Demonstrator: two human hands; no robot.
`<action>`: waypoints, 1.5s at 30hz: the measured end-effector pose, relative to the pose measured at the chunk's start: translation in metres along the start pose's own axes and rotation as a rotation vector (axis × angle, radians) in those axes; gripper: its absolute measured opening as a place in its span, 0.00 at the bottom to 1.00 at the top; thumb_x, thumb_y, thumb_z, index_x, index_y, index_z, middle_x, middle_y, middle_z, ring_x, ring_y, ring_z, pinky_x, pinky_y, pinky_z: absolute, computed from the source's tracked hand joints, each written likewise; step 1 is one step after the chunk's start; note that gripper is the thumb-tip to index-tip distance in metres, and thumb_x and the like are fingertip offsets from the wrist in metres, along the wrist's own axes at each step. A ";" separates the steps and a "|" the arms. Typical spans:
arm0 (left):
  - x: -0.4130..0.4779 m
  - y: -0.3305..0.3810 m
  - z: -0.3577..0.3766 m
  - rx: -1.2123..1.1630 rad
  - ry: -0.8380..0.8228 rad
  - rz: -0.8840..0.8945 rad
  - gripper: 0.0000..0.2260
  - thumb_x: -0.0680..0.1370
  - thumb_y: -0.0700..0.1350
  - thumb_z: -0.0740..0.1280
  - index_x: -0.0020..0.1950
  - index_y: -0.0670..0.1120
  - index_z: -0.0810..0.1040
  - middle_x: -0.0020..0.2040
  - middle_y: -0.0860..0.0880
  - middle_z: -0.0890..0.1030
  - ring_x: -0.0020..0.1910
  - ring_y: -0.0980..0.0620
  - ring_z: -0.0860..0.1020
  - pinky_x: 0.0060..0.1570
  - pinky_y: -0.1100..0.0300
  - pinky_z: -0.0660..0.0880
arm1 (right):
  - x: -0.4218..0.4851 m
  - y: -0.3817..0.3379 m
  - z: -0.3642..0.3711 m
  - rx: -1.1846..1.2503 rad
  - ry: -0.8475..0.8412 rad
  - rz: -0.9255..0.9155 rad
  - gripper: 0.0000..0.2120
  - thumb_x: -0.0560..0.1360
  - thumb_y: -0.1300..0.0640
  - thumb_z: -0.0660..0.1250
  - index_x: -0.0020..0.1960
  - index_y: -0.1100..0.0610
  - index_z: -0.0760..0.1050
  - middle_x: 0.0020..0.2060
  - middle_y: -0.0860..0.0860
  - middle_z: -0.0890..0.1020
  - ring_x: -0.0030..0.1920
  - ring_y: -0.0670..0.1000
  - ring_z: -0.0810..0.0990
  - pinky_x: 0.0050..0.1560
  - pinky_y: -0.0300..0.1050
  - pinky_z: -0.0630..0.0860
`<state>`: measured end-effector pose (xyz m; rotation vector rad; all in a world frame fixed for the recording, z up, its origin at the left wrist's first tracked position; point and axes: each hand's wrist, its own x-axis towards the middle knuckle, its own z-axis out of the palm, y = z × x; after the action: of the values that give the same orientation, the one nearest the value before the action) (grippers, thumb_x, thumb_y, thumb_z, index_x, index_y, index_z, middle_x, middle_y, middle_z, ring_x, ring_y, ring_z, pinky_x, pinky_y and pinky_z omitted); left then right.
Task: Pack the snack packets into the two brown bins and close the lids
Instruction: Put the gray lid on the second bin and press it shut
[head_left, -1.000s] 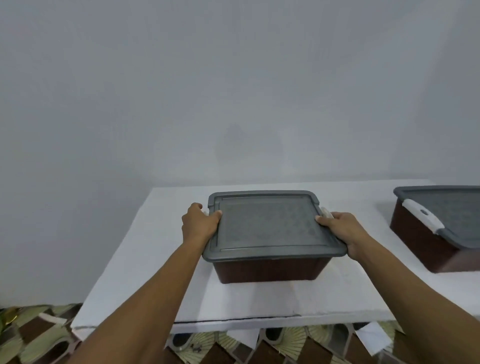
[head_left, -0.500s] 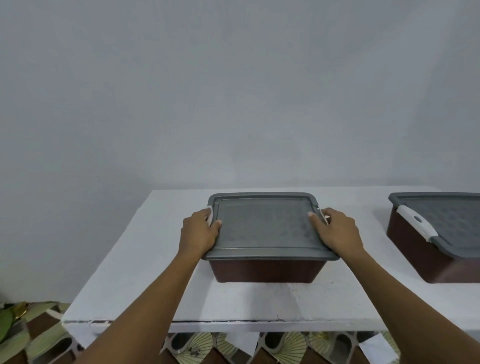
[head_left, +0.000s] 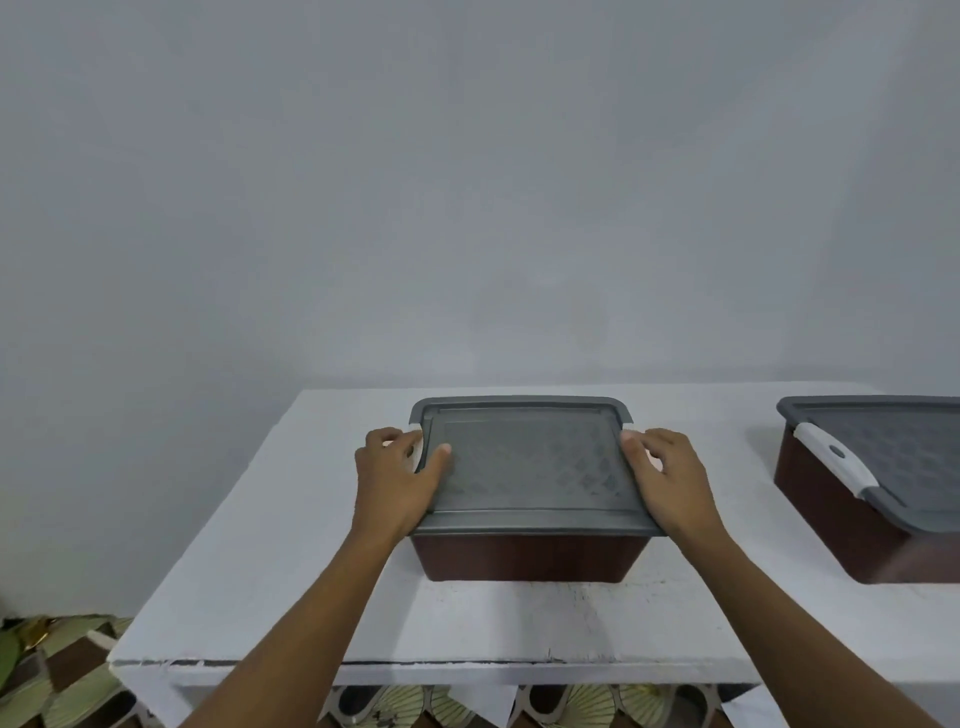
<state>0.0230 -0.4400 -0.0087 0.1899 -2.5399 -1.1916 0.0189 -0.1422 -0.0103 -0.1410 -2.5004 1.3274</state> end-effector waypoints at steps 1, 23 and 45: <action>0.000 0.000 0.001 -0.046 0.076 0.037 0.18 0.76 0.57 0.68 0.61 0.48 0.79 0.62 0.50 0.73 0.62 0.51 0.72 0.61 0.59 0.69 | 0.000 -0.001 0.000 0.034 0.045 -0.014 0.23 0.77 0.39 0.60 0.61 0.54 0.79 0.62 0.50 0.76 0.61 0.50 0.74 0.63 0.49 0.71; 0.050 0.011 0.051 0.342 0.111 0.195 0.27 0.75 0.68 0.52 0.57 0.51 0.79 0.55 0.54 0.81 0.51 0.52 0.79 0.47 0.58 0.74 | 0.059 0.024 0.024 -0.008 0.057 -0.163 0.08 0.79 0.52 0.62 0.53 0.54 0.78 0.66 0.51 0.76 0.64 0.53 0.73 0.61 0.44 0.67; 0.215 0.015 0.123 0.361 0.080 0.171 0.15 0.74 0.54 0.60 0.58 0.50 0.74 0.48 0.53 0.78 0.46 0.53 0.75 0.45 0.59 0.70 | 0.243 0.044 0.076 0.069 0.095 -0.136 0.12 0.78 0.58 0.60 0.52 0.58 0.81 0.64 0.48 0.78 0.65 0.49 0.74 0.65 0.49 0.72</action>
<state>-0.2213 -0.3970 -0.0199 0.0985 -2.6192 -0.6448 -0.2375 -0.1223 -0.0330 -0.0177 -2.3375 1.3184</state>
